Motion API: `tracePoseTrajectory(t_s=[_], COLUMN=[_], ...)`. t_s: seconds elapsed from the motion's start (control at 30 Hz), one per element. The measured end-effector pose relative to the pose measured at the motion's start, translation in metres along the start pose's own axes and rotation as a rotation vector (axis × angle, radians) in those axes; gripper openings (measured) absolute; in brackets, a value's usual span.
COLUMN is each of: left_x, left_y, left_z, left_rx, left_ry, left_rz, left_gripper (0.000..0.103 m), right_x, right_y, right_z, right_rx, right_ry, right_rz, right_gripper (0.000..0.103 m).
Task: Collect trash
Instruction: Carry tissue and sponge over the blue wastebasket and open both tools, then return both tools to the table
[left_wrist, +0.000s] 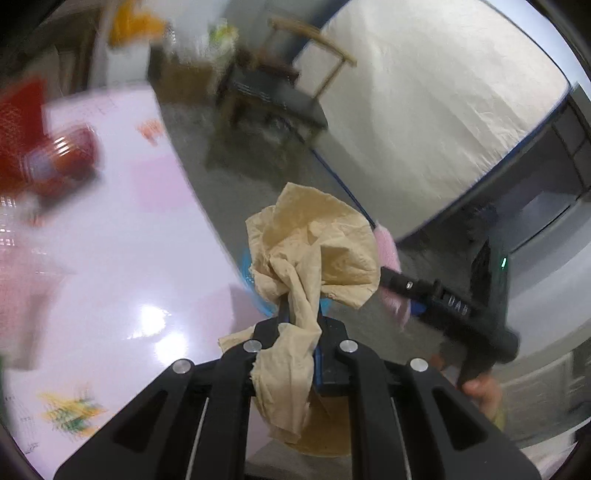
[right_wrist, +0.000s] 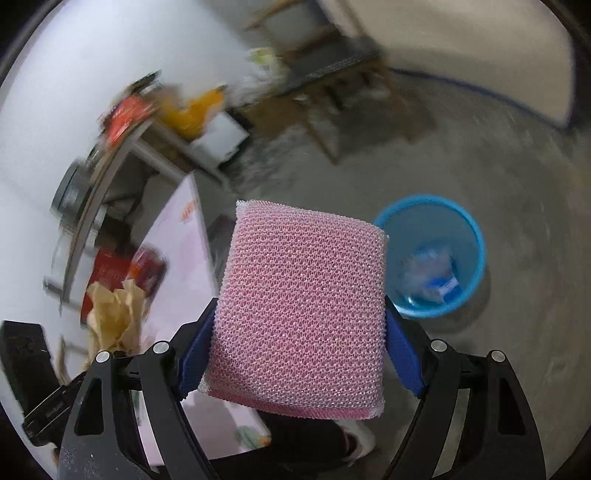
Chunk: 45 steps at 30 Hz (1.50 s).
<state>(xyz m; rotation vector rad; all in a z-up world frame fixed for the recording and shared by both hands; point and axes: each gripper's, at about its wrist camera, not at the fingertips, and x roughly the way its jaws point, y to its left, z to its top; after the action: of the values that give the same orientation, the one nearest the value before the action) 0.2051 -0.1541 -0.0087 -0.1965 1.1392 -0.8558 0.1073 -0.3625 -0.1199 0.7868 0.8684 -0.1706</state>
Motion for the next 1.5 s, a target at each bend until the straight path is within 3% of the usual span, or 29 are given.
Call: tracePoseTrajectory(t_s=[0.13, 0.2, 0.33, 0.4, 0.43, 0.53, 0.63, 0.9, 1.03, 1.13, 1.27, 1.5], left_x=[0.095, 0.137, 0.204, 0.233, 0.241, 0.269, 0.278, 0.261, 0.228, 0.192, 0.119, -0.013], left_y=[0.006, 0.006, 0.0, -0.003, -0.004, -0.007, -0.008, -0.023, -0.034, -0.042, -0.045, -0.024], left_z=[0.029, 0.039, 0.063, 0.079, 0.084, 0.095, 0.093, 0.097, 0.098, 0.094, 0.081, 0.019], left_rx=[-0.125, -0.139, -0.138, -0.137, -0.136, -0.14, -0.157, -0.099, -0.078, -0.039, 0.029, 0.158], left_ry=[0.191, 0.257, 0.319, 0.309, 0.304, 0.276, 0.271, 0.246, 0.209, 0.168, 0.049, -0.119], left_rz=[-0.054, -0.022, 0.027, 0.056, 0.057, 0.088, 0.1, 0.056, 0.018, 0.001, 0.003, 0.13], left_gripper=[0.01, 0.01, 0.01, 0.013, 0.02, 0.058, 0.066, 0.07, 0.07, 0.071, 0.074, 0.088], right_x=[0.026, 0.044, 0.075, 0.089, 0.1, 0.121, 0.14, 0.131, 0.107, 0.085, 0.055, 0.009], right_y=[-0.058, -0.085, -0.117, -0.125, -0.13, -0.15, -0.169, -0.181, -0.177, -0.17, -0.15, -0.061], right_z=[0.015, 0.023, 0.041, 0.058, 0.068, 0.078, 0.074, 0.054, 0.05, 0.046, 0.04, 0.024], right_rx=[0.189, 0.266, 0.354, 0.389, 0.412, 0.459, 0.498, 0.516, 0.481, 0.435, 0.358, 0.074], right_ry=[0.058, 0.094, 0.118, 0.107, 0.096, 0.092, 0.113, 0.089, 0.045, 0.001, -0.05, -0.109], right_rz=[0.032, 0.037, 0.047, 0.059, 0.068, 0.076, 0.014, -0.01, -0.029, -0.046, -0.054, -0.031], right_gripper=[0.078, 0.079, 0.081, 0.083, 0.086, 0.092, 0.092, 0.092, 0.092, 0.092, 0.092, 0.092])
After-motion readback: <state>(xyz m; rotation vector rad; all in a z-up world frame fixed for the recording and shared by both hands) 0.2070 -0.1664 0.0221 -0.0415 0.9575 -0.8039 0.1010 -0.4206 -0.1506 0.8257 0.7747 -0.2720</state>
